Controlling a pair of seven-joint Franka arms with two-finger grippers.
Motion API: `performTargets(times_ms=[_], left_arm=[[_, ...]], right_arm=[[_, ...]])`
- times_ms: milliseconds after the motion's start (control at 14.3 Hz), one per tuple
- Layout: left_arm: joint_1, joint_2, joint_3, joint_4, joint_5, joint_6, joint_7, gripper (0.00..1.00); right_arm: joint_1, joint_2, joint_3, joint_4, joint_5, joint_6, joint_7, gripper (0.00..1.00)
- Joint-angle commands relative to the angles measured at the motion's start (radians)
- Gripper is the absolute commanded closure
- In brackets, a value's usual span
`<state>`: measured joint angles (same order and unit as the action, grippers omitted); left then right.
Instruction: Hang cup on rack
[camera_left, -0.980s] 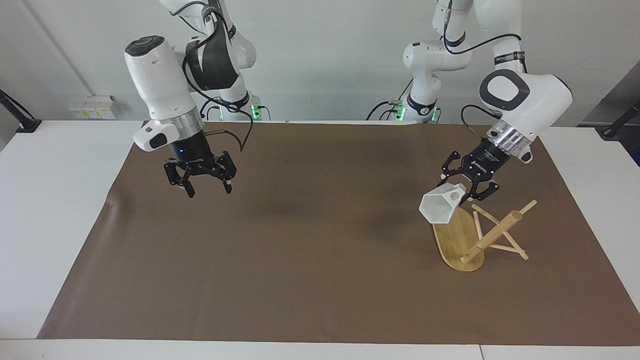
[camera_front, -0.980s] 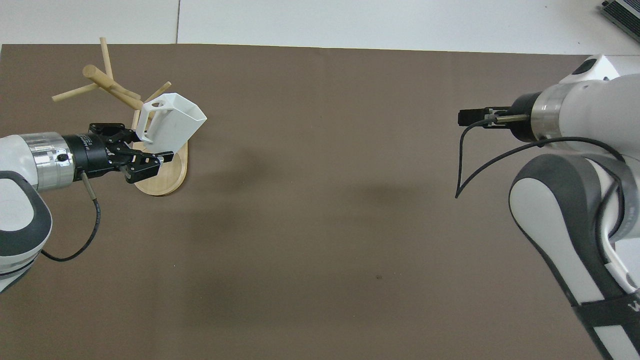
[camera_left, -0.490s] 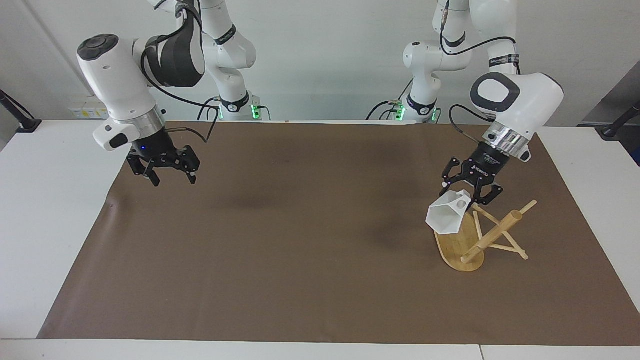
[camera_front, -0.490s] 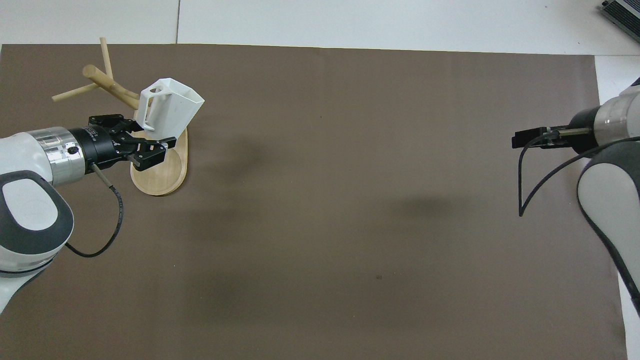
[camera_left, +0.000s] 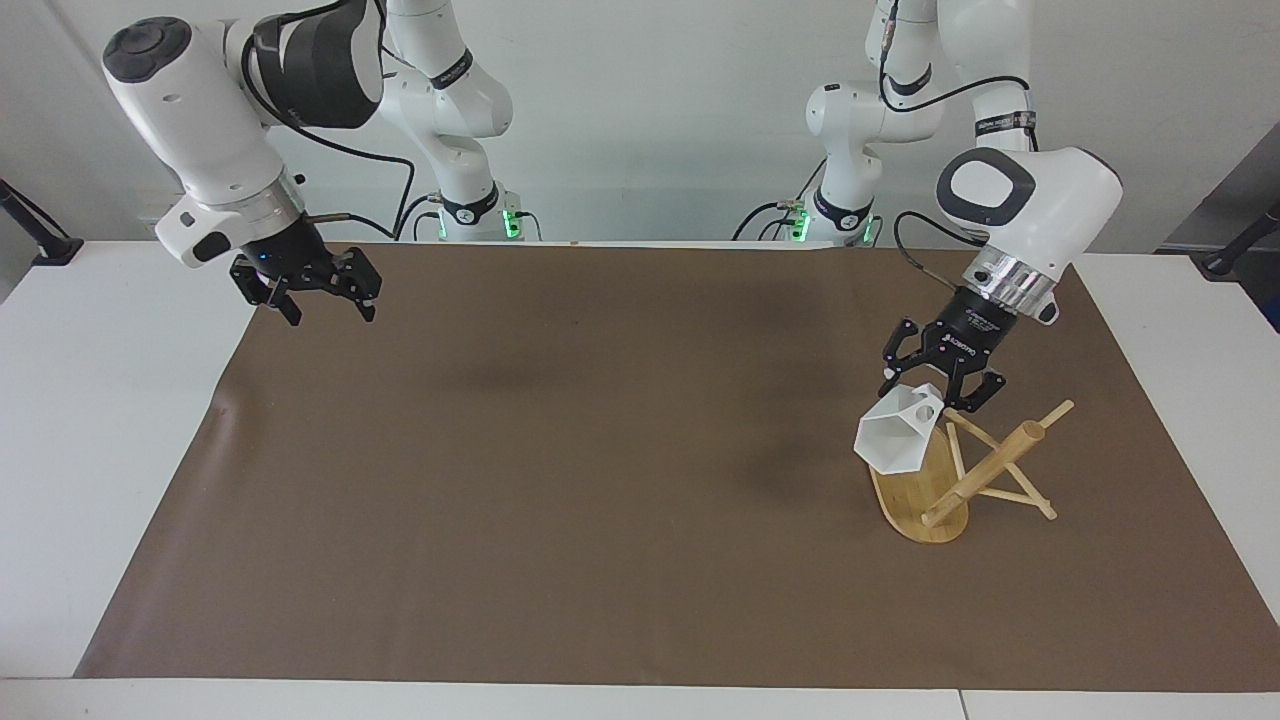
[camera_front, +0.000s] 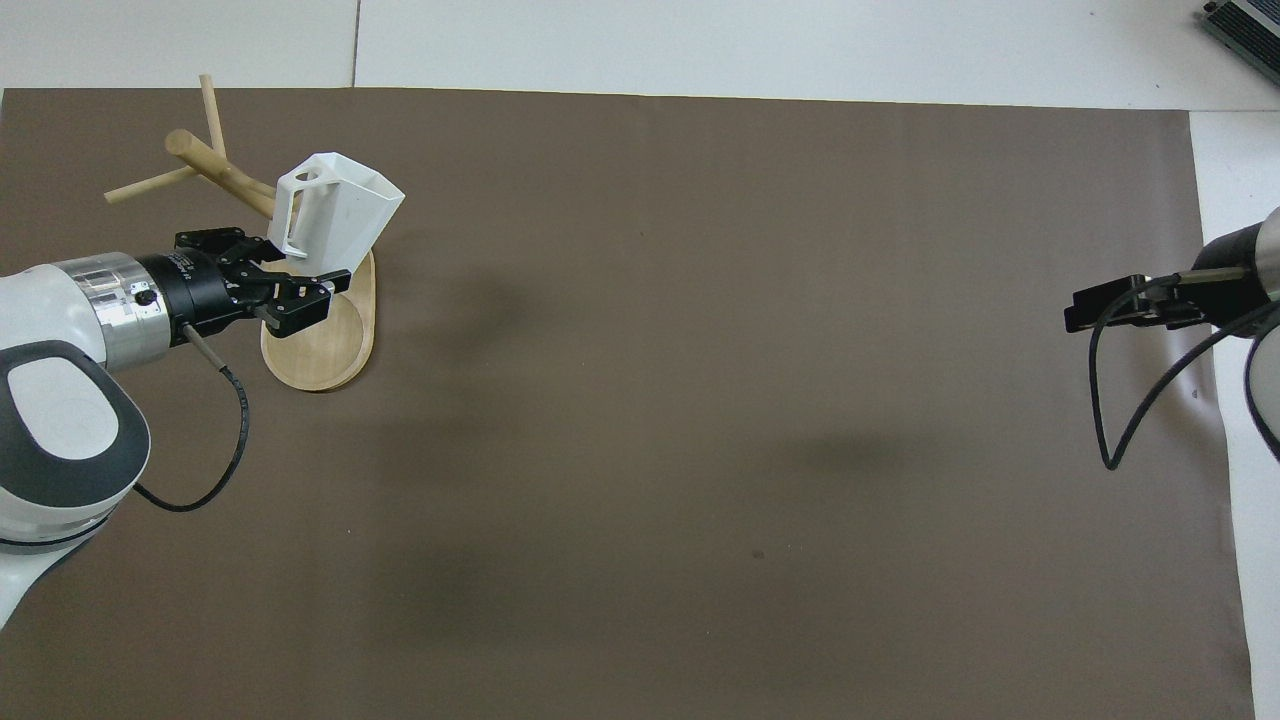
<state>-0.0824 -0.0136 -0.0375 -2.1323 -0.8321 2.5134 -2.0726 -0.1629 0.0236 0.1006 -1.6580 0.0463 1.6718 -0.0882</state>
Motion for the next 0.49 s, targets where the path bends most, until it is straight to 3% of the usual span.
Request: performTargets(times_ms=[0,420], left_arm=[[0.004,0.006,0.002,0.002,0.018,0.021,-0.026,1.0],[0.004,0.015,0.002,0.002,0.016,0.07,-0.066,1.0]], right_arm=[[0.0,0.002,-0.008,0.046,-0.022,-0.067,-0.005,0.0],[0.002,0.002,-0.019,0.092,-0.025,-0.152,0.004,0.0]])
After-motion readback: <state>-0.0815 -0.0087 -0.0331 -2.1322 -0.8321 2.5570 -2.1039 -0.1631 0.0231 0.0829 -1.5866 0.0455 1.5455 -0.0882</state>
